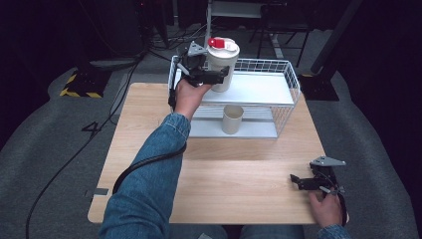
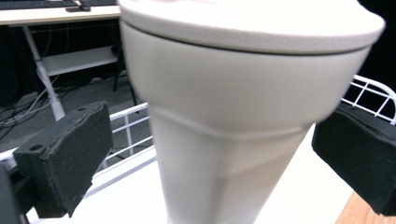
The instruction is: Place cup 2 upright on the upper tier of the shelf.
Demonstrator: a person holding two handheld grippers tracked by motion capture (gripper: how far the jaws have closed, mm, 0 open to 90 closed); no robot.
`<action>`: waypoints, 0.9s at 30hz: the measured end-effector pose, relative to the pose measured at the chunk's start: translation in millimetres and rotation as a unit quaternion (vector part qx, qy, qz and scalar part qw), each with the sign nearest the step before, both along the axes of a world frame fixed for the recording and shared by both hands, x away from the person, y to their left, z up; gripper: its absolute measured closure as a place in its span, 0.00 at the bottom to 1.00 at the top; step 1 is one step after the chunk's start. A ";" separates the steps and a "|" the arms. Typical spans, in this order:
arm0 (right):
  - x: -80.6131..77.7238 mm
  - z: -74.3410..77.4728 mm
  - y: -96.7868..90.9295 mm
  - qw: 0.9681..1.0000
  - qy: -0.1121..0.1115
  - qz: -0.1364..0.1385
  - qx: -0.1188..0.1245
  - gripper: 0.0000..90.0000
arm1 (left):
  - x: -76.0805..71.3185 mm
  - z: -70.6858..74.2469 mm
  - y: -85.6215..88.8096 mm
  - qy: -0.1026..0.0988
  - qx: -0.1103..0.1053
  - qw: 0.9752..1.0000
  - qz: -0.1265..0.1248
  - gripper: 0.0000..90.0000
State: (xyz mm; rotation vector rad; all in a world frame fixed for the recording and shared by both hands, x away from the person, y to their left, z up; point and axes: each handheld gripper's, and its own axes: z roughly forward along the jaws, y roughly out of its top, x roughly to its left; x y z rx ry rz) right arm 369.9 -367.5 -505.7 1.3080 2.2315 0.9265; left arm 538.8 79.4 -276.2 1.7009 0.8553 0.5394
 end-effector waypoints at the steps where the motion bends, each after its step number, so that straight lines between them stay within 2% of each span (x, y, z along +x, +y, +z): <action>1: 0.0 0.0 0.0 1.000 0.000 0.000 0.000 0.00 | -1.9 0.3 2.5 0.001 -0.001 1.000 0.002 0.00; 6: 0.1 -0.1 -0.1 1.000 -0.001 0.001 -0.001 0.00 | -10.6 1.1 12.1 0.004 -0.006 1.000 0.006 0.00; 13: 0.2 -0.1 -0.1 1.000 -0.001 0.001 0.000 0.00 | -38.9 9.5 28.9 -0.009 -0.002 1.000 -0.001 0.00; 18: 0.1 0.0 -0.2 1.000 0.000 0.001 -0.001 0.00 | -52.2 12.6 37.3 -0.007 -0.004 1.000 -0.010 0.00; 19: 0.1 0.0 -0.2 1.000 0.000 0.001 -0.001 0.00 | -60.1 14.3 42.7 -0.008 -0.001 1.000 -0.010 0.00; 27: 0.1 0.0 -0.1 1.000 0.000 0.001 -0.001 0.00 | -91.0 18.0 63.6 -0.006 -0.001 1.000 -0.021 0.00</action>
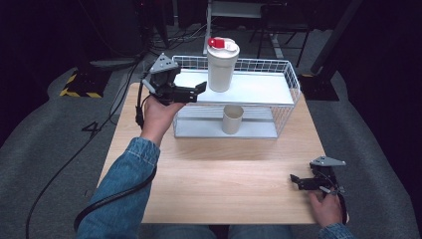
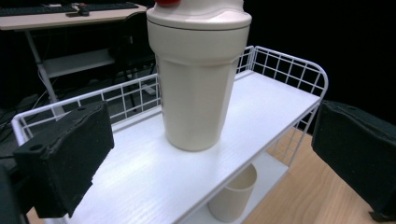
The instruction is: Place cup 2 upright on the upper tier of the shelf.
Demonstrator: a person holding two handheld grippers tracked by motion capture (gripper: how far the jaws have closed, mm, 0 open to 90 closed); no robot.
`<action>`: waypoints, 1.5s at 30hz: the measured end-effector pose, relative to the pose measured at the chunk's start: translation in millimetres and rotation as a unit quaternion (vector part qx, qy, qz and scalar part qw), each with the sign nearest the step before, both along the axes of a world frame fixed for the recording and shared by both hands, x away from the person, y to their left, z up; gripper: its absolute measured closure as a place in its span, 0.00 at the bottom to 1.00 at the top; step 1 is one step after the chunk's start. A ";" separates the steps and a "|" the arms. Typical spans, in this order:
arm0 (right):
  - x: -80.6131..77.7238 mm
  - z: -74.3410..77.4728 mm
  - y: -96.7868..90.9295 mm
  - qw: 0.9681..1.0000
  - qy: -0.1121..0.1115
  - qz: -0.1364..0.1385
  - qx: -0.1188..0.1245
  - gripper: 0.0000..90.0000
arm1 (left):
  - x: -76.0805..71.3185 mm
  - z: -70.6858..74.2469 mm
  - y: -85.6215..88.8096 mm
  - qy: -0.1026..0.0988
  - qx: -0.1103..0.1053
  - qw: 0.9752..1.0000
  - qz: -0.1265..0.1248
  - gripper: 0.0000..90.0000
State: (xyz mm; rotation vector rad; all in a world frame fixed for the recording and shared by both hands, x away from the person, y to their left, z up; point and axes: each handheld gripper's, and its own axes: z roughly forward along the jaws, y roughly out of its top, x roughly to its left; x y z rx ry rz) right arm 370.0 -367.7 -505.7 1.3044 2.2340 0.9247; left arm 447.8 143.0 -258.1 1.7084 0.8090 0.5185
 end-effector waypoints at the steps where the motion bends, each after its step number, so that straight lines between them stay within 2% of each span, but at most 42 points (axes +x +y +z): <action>1: 0.0 0.0 0.0 1.000 0.000 0.000 0.000 0.00 | 0.0 0.0 0.0 0.000 0.000 1.000 0.000 0.00; 2: 0.0 0.0 0.0 1.000 0.000 0.000 0.000 0.00 | -7.6 -0.9 4.7 0.000 -0.001 1.000 -0.001 0.00; 7: 0.0 0.0 0.0 1.000 0.000 0.000 0.000 0.00 | -25.5 -4.4 17.0 0.001 0.002 1.000 -0.002 0.00; 16: -0.1 0.0 0.0 1.000 0.000 0.000 0.000 0.00 | -46.0 -19.5 34.0 0.016 0.021 1.000 0.005 0.00; 20: -0.1 0.0 0.0 1.000 0.000 0.000 0.000 0.00 | -54.1 -26.2 41.1 0.014 0.028 0.999 0.007 0.00; 24: -0.1 0.0 0.0 1.000 0.000 0.000 0.000 0.00 | -63.1 -35.4 48.4 0.017 0.029 0.999 0.003 0.00; 27: -0.1 0.0 0.1 1.000 0.000 0.000 0.000 0.00 | -69.5 -43.5 52.4 0.016 0.027 0.999 -0.014 0.00; 31: -0.1 0.0 0.0 1.000 0.000 0.000 0.000 0.00 | -78.5 -55.3 58.4 0.018 0.033 0.999 -0.015 0.00; 36: -0.1 0.0 0.1 1.000 0.000 0.000 0.000 0.00 | -87.6 -70.9 66.1 0.028 0.044 0.999 -0.014 0.00; 43: -0.1 0.0 0.0 1.000 0.000 0.000 0.000 0.00 | -98.5 -89.0 77.2 0.043 0.044 0.998 -0.008 0.00; 44: -0.1 0.0 0.1 1.000 0.000 0.000 0.000 0.00 | -101.8 -95.1 80.2 0.047 0.051 0.998 -0.007 0.00; 45: -0.1 0.0 0.1 1.000 0.000 0.000 0.000 0.00 | -101.8 -95.1 80.2 0.047 0.051 0.998 -0.007 0.00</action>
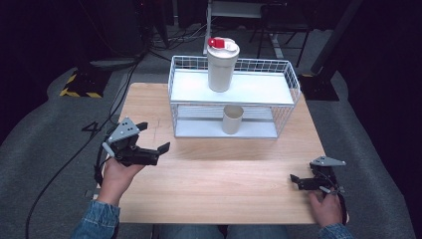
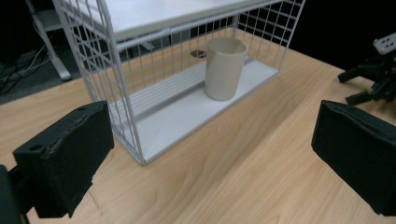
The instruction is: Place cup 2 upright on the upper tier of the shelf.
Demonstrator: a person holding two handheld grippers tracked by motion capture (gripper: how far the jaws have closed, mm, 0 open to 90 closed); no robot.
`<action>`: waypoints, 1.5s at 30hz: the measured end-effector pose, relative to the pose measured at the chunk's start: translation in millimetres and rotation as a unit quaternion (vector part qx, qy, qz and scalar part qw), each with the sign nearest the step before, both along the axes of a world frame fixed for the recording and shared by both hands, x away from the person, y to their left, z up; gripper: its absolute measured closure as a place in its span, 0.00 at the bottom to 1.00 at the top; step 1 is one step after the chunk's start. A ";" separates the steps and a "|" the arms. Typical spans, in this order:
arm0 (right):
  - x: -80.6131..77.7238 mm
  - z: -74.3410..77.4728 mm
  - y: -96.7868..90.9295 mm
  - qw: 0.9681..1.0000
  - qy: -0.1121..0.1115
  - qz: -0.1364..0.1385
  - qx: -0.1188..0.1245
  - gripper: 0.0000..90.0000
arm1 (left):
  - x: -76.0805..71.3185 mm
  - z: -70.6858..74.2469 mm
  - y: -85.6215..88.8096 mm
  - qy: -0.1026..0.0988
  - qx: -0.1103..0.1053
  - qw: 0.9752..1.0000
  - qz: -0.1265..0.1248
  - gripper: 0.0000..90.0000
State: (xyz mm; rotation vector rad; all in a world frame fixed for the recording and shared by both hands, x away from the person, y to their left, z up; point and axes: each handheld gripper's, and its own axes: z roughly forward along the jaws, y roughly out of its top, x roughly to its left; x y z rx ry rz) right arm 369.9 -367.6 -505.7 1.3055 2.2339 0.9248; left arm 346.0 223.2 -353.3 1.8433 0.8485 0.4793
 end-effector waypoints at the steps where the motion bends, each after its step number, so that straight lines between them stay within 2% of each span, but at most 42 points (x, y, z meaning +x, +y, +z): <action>1: 0.0 0.0 0.0 1.000 0.000 0.000 0.000 0.00 | -4.1 -6.6 1.9 0.004 0.016 1.000 0.004 0.00; 2: 0.0 0.0 0.0 1.000 0.000 0.000 0.000 0.00 | -4.1 -6.6 1.9 0.004 0.016 1.000 0.004 0.00; 5: 0.0 0.0 0.0 1.000 0.000 0.000 0.000 0.00 | -11.0 -23.2 6.5 0.012 0.024 1.000 0.010 0.00; 8: 0.0 0.0 0.0 1.000 0.000 0.000 0.000 0.00 | -13.3 -30.8 8.2 0.021 0.013 1.000 0.014 0.00; 9: 0.0 0.0 0.0 1.000 0.000 0.000 0.000 0.00 | -15.6 -40.3 8.5 0.028 0.001 0.999 0.018 0.00; 10: 0.0 0.0 0.0 1.000 0.000 0.000 0.000 0.00 | -15.6 -40.3 8.5 0.028 0.001 0.999 0.018 0.00; 11: 0.0 0.0 0.0 1.000 0.000 0.000 0.000 0.00 | -18.7 -49.4 6.3 0.029 0.007 0.999 0.027 0.00; 17: 0.0 0.0 0.0 1.000 0.000 0.000 0.000 0.00 | -25.6 -66.4 3.2 0.032 0.026 0.999 0.029 0.00; 22: 0.0 0.0 0.0 1.000 0.000 0.000 0.000 0.00 | -29.5 -77.0 5.0 0.041 0.017 0.998 0.038 0.00; 23: 0.0 0.0 0.0 1.000 0.000 0.000 0.000 0.00 | -31.1 -83.5 5.3 0.048 0.013 0.998 0.040 0.00; 26: 0.0 0.0 0.0 1.000 0.000 0.000 0.000 0.00 | -31.6 -91.7 5.1 0.059 0.028 0.997 0.043 0.00; 30: 0.0 0.0 0.0 1.000 0.000 0.000 0.000 0.00 | -32.4 -99.8 5.3 0.072 0.027 0.996 0.043 0.00; 33: 0.0 0.0 0.0 1.000 0.000 0.000 0.000 0.00 | -33.5 -107.8 4.5 0.082 0.039 0.995 0.044 0.00; 36: 0.0 0.0 0.0 1.000 0.000 0.000 0.000 0.00 | -33.8 -118.1 3.9 0.100 0.059 0.992 0.043 0.00; 37: 0.0 0.0 0.0 1.000 0.000 0.000 0.000 0.00 | -33.8 -118.1 3.9 0.100 0.059 0.992 0.043 0.00; 42: 0.0 0.0 0.0 1.000 0.000 0.000 0.000 0.00 | -30.5 -133.4 -1.5 0.126 0.108 0.985 0.042 0.00; 43: 0.0 0.0 0.0 1.000 0.000 0.000 0.000 0.00 | -30.5 -133.4 -1.5 0.126 0.108 0.985 0.042 0.00; 45: 0.0 0.0 0.0 1.000 0.000 0.000 0.000 0.00 | -28.9 -139.4 -3.6 0.140 0.124 0.982 0.036 0.00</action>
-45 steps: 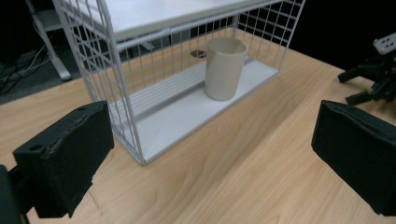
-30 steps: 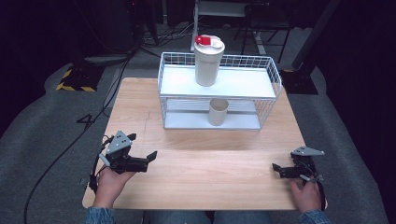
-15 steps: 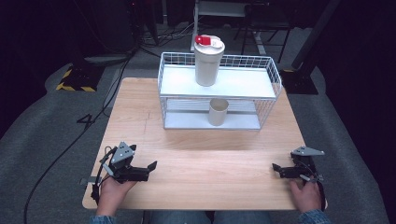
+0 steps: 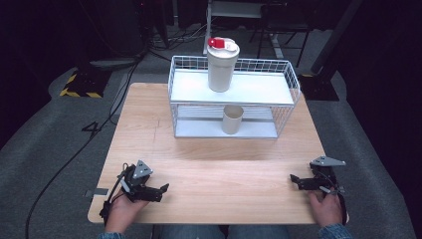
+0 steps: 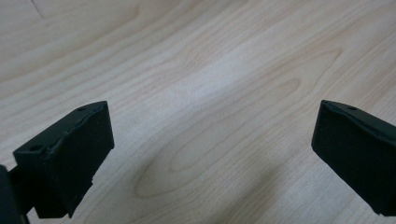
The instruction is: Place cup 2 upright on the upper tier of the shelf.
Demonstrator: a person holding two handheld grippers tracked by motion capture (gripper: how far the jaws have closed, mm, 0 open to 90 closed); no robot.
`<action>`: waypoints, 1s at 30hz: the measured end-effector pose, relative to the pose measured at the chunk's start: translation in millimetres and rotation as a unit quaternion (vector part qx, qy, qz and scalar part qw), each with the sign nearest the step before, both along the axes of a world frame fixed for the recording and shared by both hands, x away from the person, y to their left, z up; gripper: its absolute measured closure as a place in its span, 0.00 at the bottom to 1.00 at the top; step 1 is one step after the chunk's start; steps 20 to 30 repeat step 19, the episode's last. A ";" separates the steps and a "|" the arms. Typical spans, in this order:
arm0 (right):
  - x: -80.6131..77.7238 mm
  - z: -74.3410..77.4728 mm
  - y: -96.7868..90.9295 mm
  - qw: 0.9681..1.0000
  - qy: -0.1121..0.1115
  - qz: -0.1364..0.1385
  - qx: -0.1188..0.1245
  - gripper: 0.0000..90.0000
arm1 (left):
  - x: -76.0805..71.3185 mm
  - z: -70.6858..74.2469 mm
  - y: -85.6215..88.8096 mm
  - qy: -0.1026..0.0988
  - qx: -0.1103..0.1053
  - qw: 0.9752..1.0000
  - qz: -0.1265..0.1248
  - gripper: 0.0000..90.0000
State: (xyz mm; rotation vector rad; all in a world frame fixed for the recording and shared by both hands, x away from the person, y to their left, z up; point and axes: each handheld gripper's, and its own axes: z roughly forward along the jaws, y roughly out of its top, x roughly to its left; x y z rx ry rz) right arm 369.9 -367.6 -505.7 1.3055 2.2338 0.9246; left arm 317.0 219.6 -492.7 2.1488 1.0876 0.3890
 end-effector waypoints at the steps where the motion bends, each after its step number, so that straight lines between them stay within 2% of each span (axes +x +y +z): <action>1: 0.0 0.0 0.0 1.000 0.000 0.000 0.000 0.00 | 0.0 0.0 0.0 0.000 0.000 1.000 0.000 0.00; 2: 0.0 0.0 0.0 1.000 0.000 0.000 0.000 0.00 | 1.2 -3.7 -1.5 0.000 0.018 1.000 -0.001 0.00; 6: 0.0 0.0 0.0 1.000 0.000 0.000 0.000 0.00 | 2.4 -9.8 -4.1 0.000 0.033 0.999 -0.004 0.00; 12: 0.0 0.0 0.0 1.000 0.000 0.000 0.000 0.00 | 3.6 -12.7 -4.3 0.014 0.023 1.000 0.002 0.00; 18: -0.1 0.0 0.0 1.000 0.000 0.000 0.000 0.00 | 5.8 -13.1 -6.3 0.012 0.020 1.000 0.014 0.00; 30: -0.1 0.0 0.0 1.000 0.000 0.000 0.000 0.00 | 5.8 -13.1 -6.3 0.012 0.020 1.000 0.014 0.00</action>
